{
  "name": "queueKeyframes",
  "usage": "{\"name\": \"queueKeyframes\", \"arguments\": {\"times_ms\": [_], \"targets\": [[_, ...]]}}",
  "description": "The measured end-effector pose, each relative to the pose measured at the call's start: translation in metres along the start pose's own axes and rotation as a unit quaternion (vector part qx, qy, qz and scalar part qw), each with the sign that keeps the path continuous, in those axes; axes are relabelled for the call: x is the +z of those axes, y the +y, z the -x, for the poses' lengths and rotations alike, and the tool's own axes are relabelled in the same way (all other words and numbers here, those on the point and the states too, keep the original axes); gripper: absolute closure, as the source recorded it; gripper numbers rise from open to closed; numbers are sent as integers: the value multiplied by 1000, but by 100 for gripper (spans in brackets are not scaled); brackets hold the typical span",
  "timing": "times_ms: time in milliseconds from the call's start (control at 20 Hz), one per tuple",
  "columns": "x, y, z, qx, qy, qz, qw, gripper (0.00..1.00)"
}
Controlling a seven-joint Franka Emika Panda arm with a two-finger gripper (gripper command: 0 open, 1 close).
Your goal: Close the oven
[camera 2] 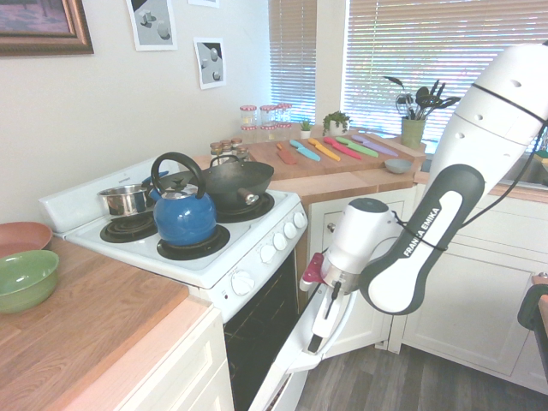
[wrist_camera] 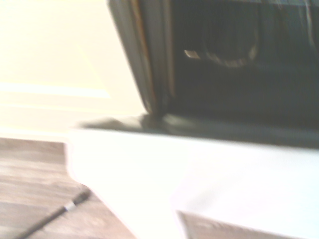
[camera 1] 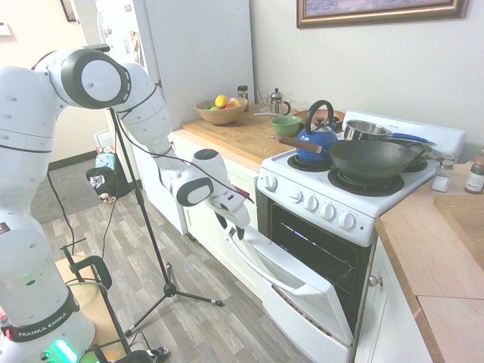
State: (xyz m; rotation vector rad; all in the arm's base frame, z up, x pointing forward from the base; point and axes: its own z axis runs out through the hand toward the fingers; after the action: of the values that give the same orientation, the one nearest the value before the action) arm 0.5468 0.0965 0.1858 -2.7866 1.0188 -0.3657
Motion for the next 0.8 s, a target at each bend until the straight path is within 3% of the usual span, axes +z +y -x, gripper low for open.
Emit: {"name": "queueKeyframes", "arguments": {"times_ms": [200,350,650,800], "targets": [[-49,-33,2,-5,1,-21,1000,0],[-93,-32,14,-8,-13,-19,1000,0],[-173,6,48,-26,-50,30,998,0],[-177,40,44,-8,-52,57,997,0]]}}
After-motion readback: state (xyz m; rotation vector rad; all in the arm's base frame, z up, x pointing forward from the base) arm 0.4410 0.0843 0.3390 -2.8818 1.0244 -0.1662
